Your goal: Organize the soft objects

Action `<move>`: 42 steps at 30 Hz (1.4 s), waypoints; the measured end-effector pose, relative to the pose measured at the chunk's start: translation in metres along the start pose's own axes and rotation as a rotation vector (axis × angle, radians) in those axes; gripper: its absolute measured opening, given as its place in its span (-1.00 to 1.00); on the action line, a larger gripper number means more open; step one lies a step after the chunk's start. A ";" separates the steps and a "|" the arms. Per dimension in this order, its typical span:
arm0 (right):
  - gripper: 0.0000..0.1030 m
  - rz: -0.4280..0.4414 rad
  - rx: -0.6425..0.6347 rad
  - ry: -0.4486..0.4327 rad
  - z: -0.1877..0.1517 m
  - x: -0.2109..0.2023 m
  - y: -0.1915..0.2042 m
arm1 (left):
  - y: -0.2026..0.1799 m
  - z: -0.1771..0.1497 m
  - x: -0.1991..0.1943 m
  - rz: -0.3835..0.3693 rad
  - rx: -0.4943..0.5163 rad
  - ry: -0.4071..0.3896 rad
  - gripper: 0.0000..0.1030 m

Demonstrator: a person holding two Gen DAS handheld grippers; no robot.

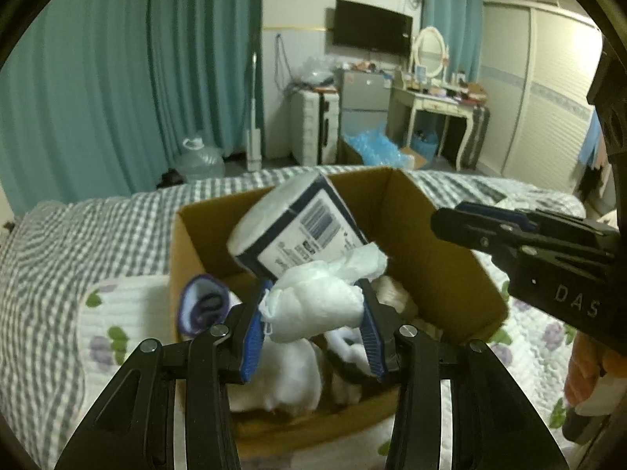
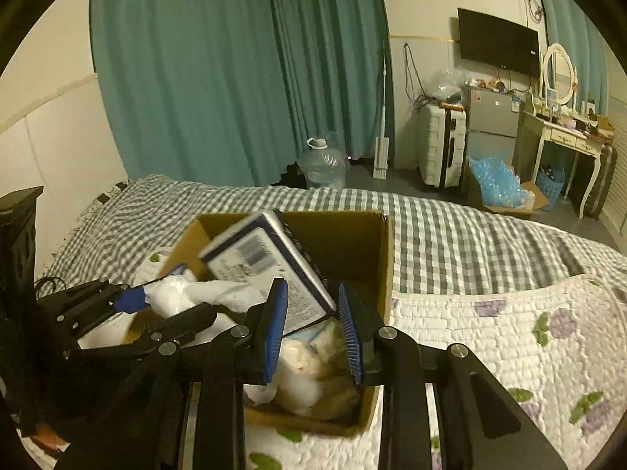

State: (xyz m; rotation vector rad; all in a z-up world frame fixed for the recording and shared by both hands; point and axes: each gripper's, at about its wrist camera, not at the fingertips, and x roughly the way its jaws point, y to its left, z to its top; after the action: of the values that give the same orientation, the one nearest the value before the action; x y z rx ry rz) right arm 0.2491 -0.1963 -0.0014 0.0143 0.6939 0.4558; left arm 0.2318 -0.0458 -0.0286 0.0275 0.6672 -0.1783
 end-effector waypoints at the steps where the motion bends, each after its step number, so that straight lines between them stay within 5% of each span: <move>1: -0.48 0.003 0.012 -0.008 -0.002 0.004 -0.004 | -0.001 -0.001 0.004 0.001 0.009 0.000 -0.11; 4: -0.46 0.020 0.055 -0.035 -0.005 0.005 -0.015 | -0.007 -0.003 0.009 -0.009 0.025 -0.002 0.10; 6: -0.12 0.005 0.069 -0.044 -0.004 0.001 -0.020 | -0.011 -0.003 0.011 0.006 0.034 -0.005 0.35; 8: 0.47 -0.020 0.080 -0.070 -0.002 -0.009 -0.023 | -0.014 -0.002 0.007 0.015 0.044 -0.023 0.36; 15: 0.51 -0.091 0.062 -0.130 0.008 -0.067 -0.012 | -0.026 0.014 -0.045 0.034 0.051 -0.096 0.38; 18: 0.58 -0.121 0.040 -0.173 0.016 -0.111 0.002 | -0.029 0.024 -0.087 0.065 0.047 -0.161 0.77; 24: 0.96 -0.149 0.006 -0.274 0.033 -0.201 0.034 | -0.025 0.032 -0.190 0.097 0.028 -0.347 0.86; 29: 0.99 -0.187 -0.075 -0.345 0.031 -0.253 0.071 | -0.021 0.024 -0.249 0.125 0.006 -0.427 0.87; 36: 0.99 -0.138 -0.060 -0.407 0.007 -0.286 0.092 | -0.012 -0.006 -0.279 0.172 -0.007 -0.478 0.87; 42: 1.00 -0.128 -0.050 -0.416 -0.034 -0.253 0.089 | 0.000 -0.046 -0.260 0.230 -0.040 -0.503 0.87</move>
State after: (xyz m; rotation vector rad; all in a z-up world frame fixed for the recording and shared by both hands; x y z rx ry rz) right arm 0.0215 -0.2243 0.1420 0.0169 0.2722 0.3324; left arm 0.0031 -0.0020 0.0957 0.0195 0.1620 0.0515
